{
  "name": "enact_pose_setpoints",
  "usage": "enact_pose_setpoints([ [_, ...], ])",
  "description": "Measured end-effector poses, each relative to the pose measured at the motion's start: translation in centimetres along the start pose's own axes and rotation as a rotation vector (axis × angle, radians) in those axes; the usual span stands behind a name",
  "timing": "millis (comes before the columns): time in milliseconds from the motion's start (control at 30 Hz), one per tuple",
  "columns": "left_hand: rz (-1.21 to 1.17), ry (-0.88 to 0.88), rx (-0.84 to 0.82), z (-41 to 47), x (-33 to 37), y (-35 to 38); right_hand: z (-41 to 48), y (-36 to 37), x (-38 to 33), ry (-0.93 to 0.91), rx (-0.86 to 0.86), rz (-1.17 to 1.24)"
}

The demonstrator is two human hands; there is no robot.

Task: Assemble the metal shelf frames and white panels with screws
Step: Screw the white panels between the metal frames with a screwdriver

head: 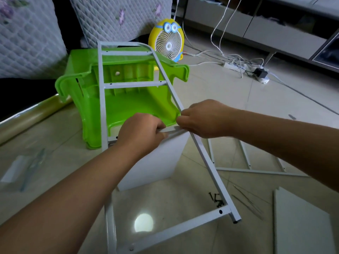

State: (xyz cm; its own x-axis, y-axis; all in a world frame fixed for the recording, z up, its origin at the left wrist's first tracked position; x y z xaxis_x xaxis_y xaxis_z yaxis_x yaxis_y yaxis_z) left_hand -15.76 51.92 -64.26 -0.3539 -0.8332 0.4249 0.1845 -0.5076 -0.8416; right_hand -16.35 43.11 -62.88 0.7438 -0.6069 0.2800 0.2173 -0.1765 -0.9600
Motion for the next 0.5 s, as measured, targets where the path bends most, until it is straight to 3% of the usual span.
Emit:
enact_pose_setpoints([
  [67,-0.004,-0.001,0.012,0.0,0.0,-0.1,0.0,-0.1,0.4,0.108,0.031,-0.062],
  [233,-0.032,-0.03,0.023,0.1,-0.2,0.0,0.2,1.9,1.3,0.566,-0.18,0.044],
  [400,-0.043,-0.058,0.034,0.2,-0.5,0.1,0.3,1.1,1.6,0.41,-0.159,0.008],
  [500,-0.045,-0.073,0.035,0.2,-0.6,0.2,-0.1,0.8,0.9,0.186,-0.103,-0.069],
])
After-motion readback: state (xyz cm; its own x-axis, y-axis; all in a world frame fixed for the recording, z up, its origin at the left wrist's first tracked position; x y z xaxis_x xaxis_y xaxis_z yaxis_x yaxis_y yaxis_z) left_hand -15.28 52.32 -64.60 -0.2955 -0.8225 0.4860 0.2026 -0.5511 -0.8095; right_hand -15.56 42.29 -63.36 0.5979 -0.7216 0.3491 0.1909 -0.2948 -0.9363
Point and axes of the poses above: each hand's wrist, its own z-axis towards the middle knuckle, its own y-axis out of the palm, x = y × z, the point moved 8 cm from there along z, towards the middle knuckle, and after that the axes turned 14 degrees about x, right-handed, at the moved point
